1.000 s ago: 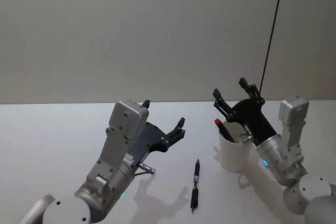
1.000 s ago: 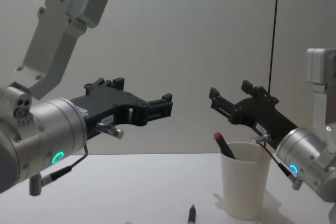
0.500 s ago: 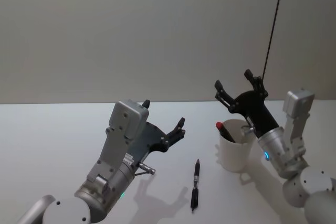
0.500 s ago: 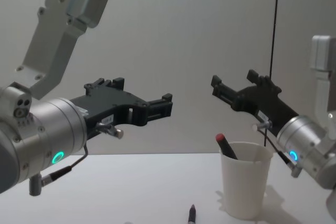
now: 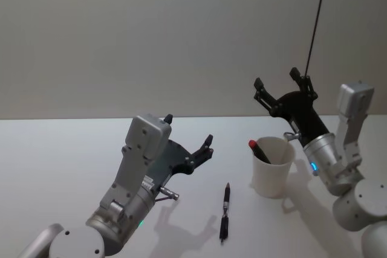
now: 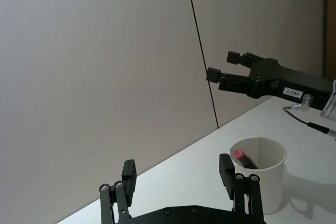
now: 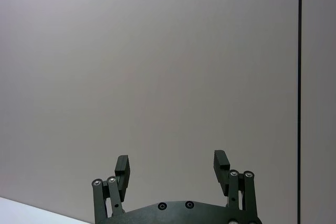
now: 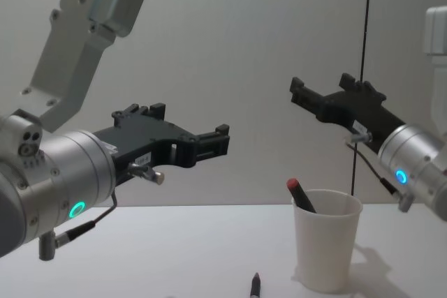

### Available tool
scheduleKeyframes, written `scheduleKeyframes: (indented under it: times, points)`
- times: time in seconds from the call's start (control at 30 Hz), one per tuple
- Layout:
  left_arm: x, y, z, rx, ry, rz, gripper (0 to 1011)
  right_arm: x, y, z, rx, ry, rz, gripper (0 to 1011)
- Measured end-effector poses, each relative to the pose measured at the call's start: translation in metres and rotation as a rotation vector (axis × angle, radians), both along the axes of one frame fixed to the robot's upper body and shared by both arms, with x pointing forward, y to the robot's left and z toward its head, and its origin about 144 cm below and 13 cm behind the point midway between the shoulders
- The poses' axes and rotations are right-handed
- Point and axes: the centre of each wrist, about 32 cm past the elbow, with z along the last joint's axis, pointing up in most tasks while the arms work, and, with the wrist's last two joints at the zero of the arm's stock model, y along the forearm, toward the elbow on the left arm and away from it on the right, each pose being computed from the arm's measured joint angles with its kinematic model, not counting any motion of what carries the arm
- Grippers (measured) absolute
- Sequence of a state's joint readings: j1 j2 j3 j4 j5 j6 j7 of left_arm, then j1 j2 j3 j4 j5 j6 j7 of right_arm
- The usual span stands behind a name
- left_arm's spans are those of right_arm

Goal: Place the pen into the pen holder.

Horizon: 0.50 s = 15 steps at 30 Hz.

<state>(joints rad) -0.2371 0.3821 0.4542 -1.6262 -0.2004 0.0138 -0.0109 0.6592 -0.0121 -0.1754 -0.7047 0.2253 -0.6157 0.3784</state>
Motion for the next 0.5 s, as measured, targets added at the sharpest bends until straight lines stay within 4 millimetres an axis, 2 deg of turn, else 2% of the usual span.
scheduleKeyframes:
  times: [0.27, 0.5]
  points:
    - [0.000, 0.000, 0.000, 0.000, 0.000, 0.000, 1004, -0.013, -0.005, 0.018, 0.009, 0.049, -0.040, 1001]
    - [0.000, 0.000, 0.000, 0.000, 0.000, 0.000, 1004, -0.026, -0.014, 0.025, 0.029, 0.090, -0.083, 1001]
